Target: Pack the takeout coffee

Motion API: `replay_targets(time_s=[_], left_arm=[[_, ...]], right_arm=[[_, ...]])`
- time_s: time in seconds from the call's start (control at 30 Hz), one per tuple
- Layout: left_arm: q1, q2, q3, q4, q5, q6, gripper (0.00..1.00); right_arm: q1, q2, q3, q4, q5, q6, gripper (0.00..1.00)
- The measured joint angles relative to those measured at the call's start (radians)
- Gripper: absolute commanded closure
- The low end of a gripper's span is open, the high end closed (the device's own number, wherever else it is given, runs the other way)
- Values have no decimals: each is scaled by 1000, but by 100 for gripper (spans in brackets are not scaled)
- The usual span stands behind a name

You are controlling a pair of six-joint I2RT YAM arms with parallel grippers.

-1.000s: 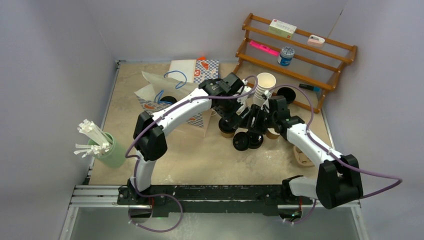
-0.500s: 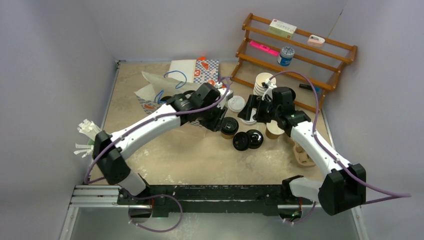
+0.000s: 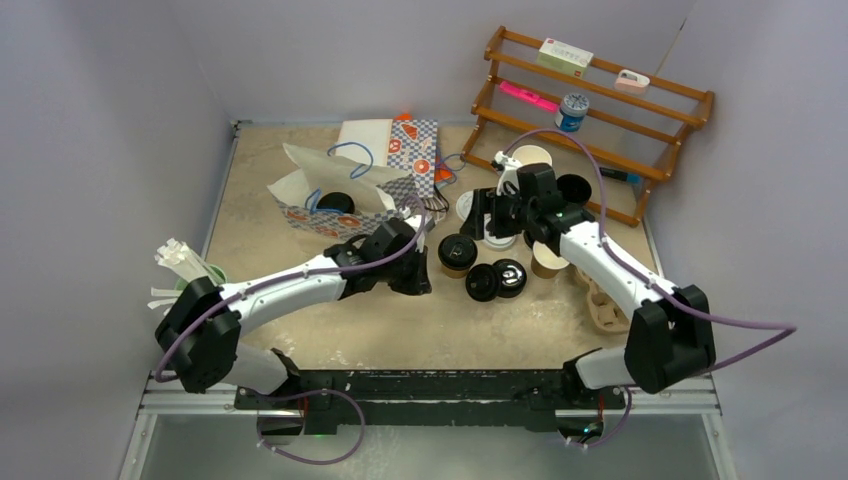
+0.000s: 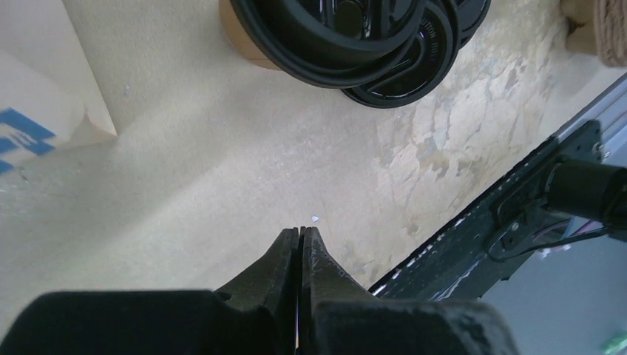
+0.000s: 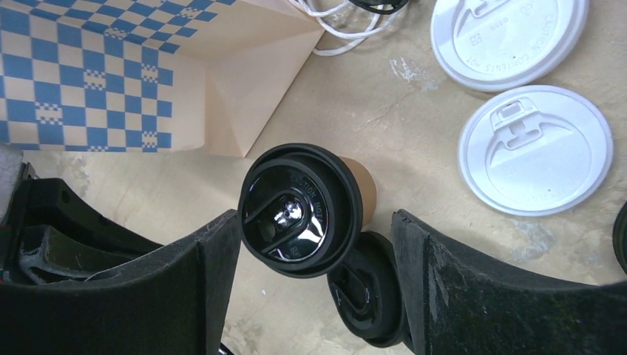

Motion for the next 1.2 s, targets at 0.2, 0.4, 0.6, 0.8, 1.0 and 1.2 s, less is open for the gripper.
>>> replay_targets(time_s=[0.2, 0.4, 0.6, 0.8, 1.0, 1.2], left_arm=[[-1, -31, -108, 155, -32, -70, 92], [0, -24, -145, 297, -77, -69, 83], [14, 39, -145, 401, -76, -69, 84], [33, 113, -121, 441, -60, -68, 83], [46, 149, -82, 459, -44, -65, 85], [65, 171, -45, 452, -32, -39, 87]], right_arm=[[10, 54, 12, 22, -29, 23, 36], [10, 42, 0, 35, -53, 48, 47], [10, 31, -39, 22, -50, 68, 55], [10, 31, -60, 9, -40, 100, 64], [10, 31, -67, 8, -37, 133, 65], [10, 31, -82, 4, -39, 147, 65]])
